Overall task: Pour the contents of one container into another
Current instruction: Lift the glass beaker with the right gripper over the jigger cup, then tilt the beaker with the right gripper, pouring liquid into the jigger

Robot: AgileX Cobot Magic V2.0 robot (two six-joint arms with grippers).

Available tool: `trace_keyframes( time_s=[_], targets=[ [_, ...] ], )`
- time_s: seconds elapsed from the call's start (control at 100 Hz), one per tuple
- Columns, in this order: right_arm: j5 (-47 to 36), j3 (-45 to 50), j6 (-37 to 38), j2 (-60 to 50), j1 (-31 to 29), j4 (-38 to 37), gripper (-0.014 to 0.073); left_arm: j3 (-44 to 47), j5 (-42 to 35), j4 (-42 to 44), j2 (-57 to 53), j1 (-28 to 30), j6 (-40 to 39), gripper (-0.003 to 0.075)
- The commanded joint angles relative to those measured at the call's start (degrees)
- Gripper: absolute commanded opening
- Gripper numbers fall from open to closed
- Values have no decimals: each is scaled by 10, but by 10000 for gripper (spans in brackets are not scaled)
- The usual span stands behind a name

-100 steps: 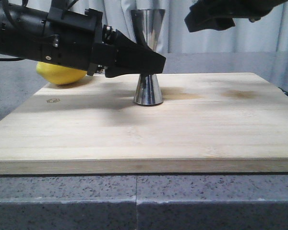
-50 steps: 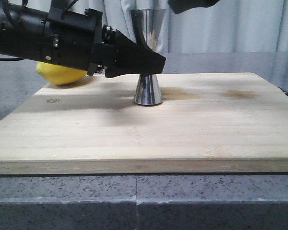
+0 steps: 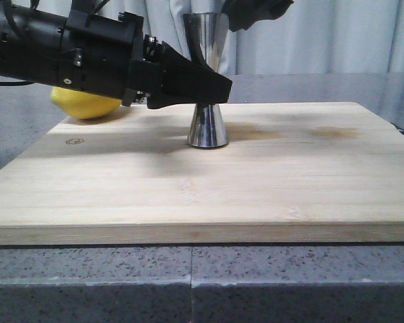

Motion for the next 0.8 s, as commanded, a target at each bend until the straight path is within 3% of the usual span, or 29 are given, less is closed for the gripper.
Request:
trace_keyframes(
  time_s=[0.0, 0.29, 0.79],
  targets=[
    [-17, -22, -6, -16, 3, -25, 267, -16, 43, -46, -21, -3, 0, 114],
    [2, -22, -6, -16, 3, -77, 267, -16, 43, -46, -21, -3, 0, 114],
    [38, -22, -23, -17, 9, -79, 267, -16, 43, -46, -21, -3, 0, 114]
  ],
)
